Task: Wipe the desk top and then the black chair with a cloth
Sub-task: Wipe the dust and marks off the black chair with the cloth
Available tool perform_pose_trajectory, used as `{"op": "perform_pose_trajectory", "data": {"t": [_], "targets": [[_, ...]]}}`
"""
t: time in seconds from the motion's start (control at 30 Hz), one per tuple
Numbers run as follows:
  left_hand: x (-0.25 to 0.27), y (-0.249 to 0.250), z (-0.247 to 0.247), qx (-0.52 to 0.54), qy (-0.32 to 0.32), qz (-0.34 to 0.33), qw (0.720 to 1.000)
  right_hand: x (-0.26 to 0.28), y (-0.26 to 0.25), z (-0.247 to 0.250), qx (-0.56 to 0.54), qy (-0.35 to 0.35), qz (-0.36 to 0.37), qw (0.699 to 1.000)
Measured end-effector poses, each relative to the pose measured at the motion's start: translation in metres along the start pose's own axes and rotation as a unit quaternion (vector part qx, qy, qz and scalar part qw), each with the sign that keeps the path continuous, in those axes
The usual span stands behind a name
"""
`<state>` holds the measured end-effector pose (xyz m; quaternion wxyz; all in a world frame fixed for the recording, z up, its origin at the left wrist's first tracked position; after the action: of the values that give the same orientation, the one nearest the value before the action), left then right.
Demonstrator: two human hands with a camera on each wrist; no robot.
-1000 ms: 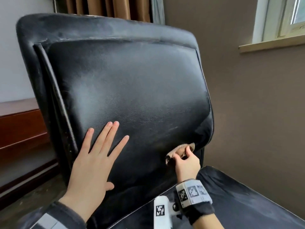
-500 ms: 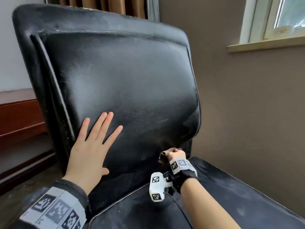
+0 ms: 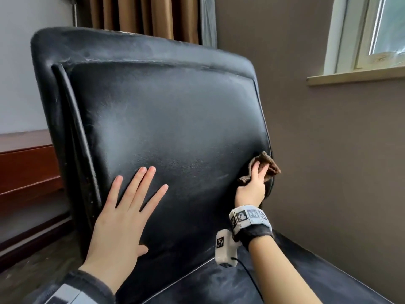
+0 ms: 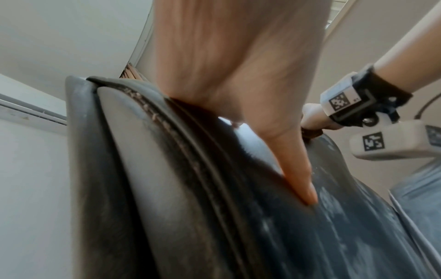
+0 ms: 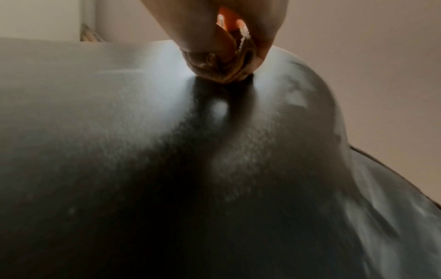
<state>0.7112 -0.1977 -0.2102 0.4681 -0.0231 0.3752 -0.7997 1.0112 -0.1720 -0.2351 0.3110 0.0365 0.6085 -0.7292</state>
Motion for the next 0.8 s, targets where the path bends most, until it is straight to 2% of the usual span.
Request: {"op": "perform_pose_trajectory", "data": {"t": [0.1,0.2,0.3,0.37,0.43,0.5,0.53,0.6,0.63,0.7,0.77,0.8], "targets": [[-0.001,0.001,0.001,0.008,0.006,-0.001,1.000,0.011,0.021,-0.001,-0.019,0.003,-0.033,0.999],[-0.001,0.002,0.001,0.013,0.006,-0.007,1.000,0.027,0.060,-0.012,-0.024,-0.026,-0.114,0.993],[0.000,0.004,0.002,0.020,0.017,-0.006,1.000,0.055,0.116,-0.046,0.012,-0.141,-0.217,0.966],[0.001,0.004,0.005,0.029,0.034,-0.013,0.999,0.069,0.141,-0.064,-0.010,-0.183,-0.262,0.948],[0.004,0.002,0.007,0.058,0.059,-0.038,0.996,0.062,0.143,-0.068,-0.080,-0.166,-0.278,0.943],[0.003,-0.007,0.014,0.109,0.095,-0.066,0.987,0.042,0.123,-0.053,-0.164,-0.112,-0.262,0.944],[0.002,-0.015,0.022,0.128,0.126,-0.076,0.981,0.037,0.103,-0.039,-0.189,-0.088,-0.236,0.949],[-0.006,-0.044,0.042,0.121,0.190,-0.065,0.972,0.043,0.047,-0.023,-0.214,-0.092,-0.127,0.964],[-0.014,-0.063,0.056,0.113,0.220,-0.046,0.968,0.062,0.009,-0.022,-0.221,-0.119,-0.037,0.967],[-0.030,-0.110,0.093,0.102,0.271,0.018,0.957,0.127,-0.057,-0.032,-0.165,-0.167,0.157,0.959],[-0.044,-0.154,0.122,0.093,0.267,0.074,0.956,0.171,-0.075,-0.048,-0.081,-0.158,0.299,0.938],[-0.050,-0.174,0.131,0.093,0.254,0.095,0.958,0.167,-0.069,-0.054,-0.062,-0.157,0.323,0.931]]}}
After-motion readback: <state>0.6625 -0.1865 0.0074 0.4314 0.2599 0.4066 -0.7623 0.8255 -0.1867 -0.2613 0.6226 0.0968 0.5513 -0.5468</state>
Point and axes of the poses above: each hand's wrist, its own x-axis away from the middle knuckle, its own z-axis out of the back of the hand, y = z × x, the point moved 10 cm from there along -x, towards the middle knuckle, and after that the axes turned 4 degrees about -z, right-handed, at the moved point
